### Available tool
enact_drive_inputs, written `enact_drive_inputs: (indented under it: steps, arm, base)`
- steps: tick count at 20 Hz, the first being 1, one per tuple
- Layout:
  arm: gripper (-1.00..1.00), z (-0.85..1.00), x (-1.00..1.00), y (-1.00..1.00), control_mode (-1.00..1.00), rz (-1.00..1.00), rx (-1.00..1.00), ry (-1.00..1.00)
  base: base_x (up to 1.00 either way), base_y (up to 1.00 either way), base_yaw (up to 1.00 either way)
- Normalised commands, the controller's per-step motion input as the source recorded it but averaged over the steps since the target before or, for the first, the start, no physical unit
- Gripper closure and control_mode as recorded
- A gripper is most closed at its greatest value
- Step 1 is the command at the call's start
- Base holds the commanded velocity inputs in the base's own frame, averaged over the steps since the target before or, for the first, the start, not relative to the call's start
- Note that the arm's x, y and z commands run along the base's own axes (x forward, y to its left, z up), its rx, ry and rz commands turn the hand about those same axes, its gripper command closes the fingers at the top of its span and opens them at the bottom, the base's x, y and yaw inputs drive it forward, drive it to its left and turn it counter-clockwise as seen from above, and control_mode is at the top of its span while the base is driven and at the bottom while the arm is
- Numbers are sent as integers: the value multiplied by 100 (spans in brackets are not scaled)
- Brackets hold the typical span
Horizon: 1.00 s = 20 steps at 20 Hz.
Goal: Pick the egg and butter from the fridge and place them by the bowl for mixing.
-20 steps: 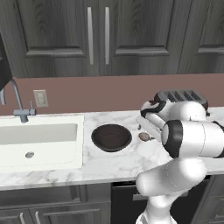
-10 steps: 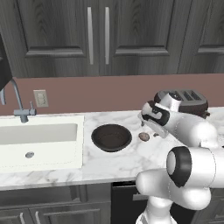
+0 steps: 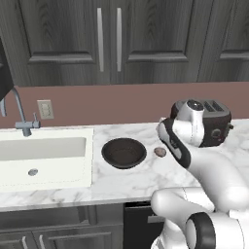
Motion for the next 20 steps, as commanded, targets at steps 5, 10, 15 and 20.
enact_drive_inputs:
  steps: [5,10,15,20]
  arm:
    - [-100,45,-53,0,-100,2,-13,0]
    - [-100,48,-53,0,-100,16,-11,-1]
    - [-100,39,-56,-1,-100,24,-5,-12]
    - [-100,46,-46,-1,-100,27,-3,-9]
  base:
    - [0,0,0]
    - [0,0,0]
    - [0,0,0]
    - [0,0,0]
